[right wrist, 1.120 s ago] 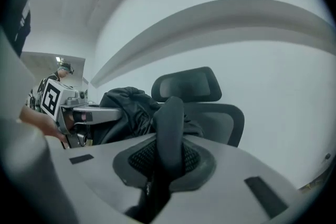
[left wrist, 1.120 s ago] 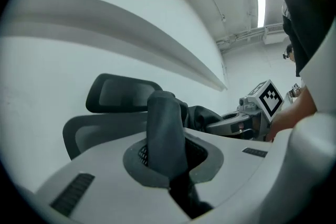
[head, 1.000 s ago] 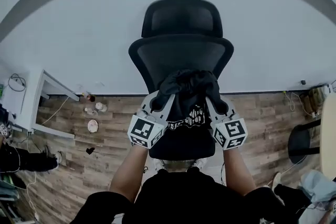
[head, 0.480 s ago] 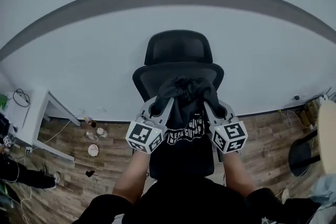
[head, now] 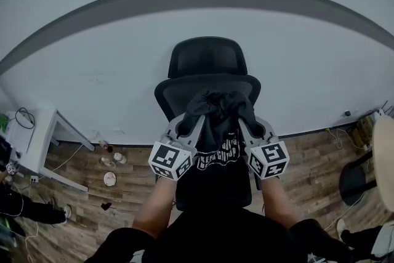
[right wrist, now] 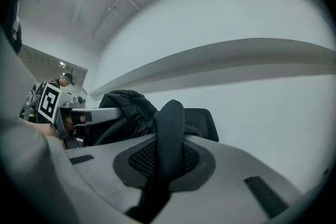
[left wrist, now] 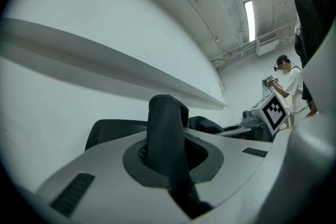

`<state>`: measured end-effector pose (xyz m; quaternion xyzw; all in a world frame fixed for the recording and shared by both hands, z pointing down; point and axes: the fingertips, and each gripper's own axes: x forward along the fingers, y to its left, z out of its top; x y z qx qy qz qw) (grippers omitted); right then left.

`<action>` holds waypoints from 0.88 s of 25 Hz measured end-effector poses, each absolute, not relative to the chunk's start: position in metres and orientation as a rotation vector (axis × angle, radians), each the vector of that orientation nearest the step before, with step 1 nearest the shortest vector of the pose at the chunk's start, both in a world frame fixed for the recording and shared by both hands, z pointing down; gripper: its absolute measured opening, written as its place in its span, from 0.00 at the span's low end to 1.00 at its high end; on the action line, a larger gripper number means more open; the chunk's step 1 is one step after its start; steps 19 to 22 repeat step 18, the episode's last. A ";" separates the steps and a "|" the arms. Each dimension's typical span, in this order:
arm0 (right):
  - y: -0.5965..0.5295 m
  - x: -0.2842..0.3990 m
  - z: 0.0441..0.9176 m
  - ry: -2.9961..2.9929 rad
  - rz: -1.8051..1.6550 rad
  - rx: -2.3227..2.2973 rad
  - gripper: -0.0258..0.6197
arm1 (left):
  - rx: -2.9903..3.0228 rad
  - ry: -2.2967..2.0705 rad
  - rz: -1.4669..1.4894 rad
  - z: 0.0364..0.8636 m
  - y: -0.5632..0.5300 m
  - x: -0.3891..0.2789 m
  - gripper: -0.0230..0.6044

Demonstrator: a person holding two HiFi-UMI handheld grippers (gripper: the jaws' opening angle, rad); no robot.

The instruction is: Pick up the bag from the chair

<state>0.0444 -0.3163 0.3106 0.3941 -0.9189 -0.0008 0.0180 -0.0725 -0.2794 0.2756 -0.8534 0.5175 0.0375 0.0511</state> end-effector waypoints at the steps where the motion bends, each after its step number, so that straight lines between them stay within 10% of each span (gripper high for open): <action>1: -0.317 0.044 0.311 -2.854 -0.007 1.222 0.12 | -2.599 1.573 0.111 0.276 -0.280 -0.072 0.11; 22: -0.328 0.046 0.326 -2.831 -0.001 1.219 0.12 | -2.627 1.559 0.033 0.291 -0.292 -0.070 0.11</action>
